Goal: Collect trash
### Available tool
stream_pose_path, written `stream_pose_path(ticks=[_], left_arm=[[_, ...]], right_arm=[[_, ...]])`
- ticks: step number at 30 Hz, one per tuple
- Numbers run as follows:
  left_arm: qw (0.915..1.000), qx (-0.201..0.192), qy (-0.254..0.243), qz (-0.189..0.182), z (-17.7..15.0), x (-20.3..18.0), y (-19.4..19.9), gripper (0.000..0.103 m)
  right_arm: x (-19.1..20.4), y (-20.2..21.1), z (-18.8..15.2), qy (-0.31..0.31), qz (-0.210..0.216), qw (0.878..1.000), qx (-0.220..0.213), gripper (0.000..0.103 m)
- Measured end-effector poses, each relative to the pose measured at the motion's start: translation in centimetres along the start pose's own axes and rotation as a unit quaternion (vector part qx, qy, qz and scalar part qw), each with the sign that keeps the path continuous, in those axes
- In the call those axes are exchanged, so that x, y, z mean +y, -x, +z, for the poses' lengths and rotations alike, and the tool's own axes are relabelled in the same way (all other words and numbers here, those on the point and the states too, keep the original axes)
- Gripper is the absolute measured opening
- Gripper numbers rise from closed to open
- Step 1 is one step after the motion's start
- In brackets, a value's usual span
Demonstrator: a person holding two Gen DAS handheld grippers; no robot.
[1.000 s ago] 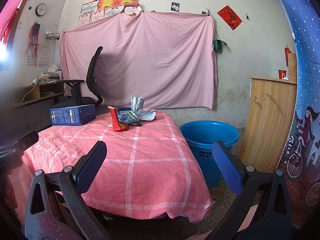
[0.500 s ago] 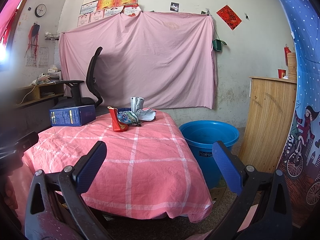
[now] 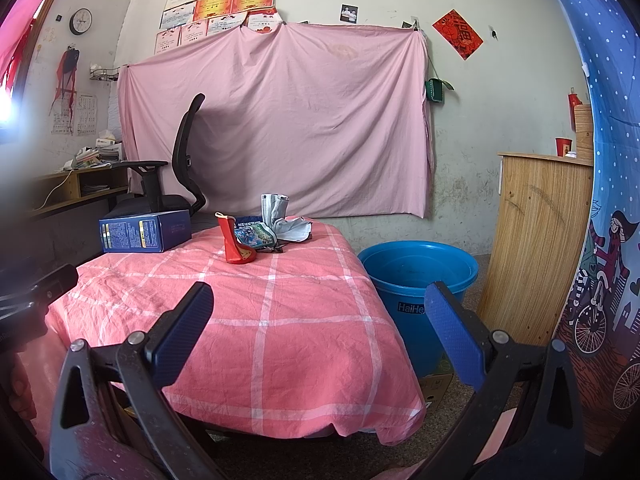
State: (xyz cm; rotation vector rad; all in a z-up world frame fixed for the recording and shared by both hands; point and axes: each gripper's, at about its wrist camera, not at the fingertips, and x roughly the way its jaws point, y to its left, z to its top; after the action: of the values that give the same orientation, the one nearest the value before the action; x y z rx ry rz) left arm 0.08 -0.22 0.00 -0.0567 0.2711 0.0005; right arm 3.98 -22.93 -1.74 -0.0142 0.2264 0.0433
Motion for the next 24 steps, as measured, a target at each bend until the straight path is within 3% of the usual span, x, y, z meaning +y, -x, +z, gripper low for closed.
stream_pose_path(ticks=[16, 24], left_arm=[[0.9999, -0.012, -0.001, -0.002, 1.9, -0.7, -0.3, 0.101], [0.9998, -0.018, 0.0, -0.014, 4.4, -1.6, -3.4, 0.101]], right_arm=[[-0.3, -0.3, 1.1, -0.012, 0.011, 1.0, -0.005, 0.103], [-1.6, -2.1, 3.5, -0.021, 0.009, 0.999, -0.023, 0.103]])
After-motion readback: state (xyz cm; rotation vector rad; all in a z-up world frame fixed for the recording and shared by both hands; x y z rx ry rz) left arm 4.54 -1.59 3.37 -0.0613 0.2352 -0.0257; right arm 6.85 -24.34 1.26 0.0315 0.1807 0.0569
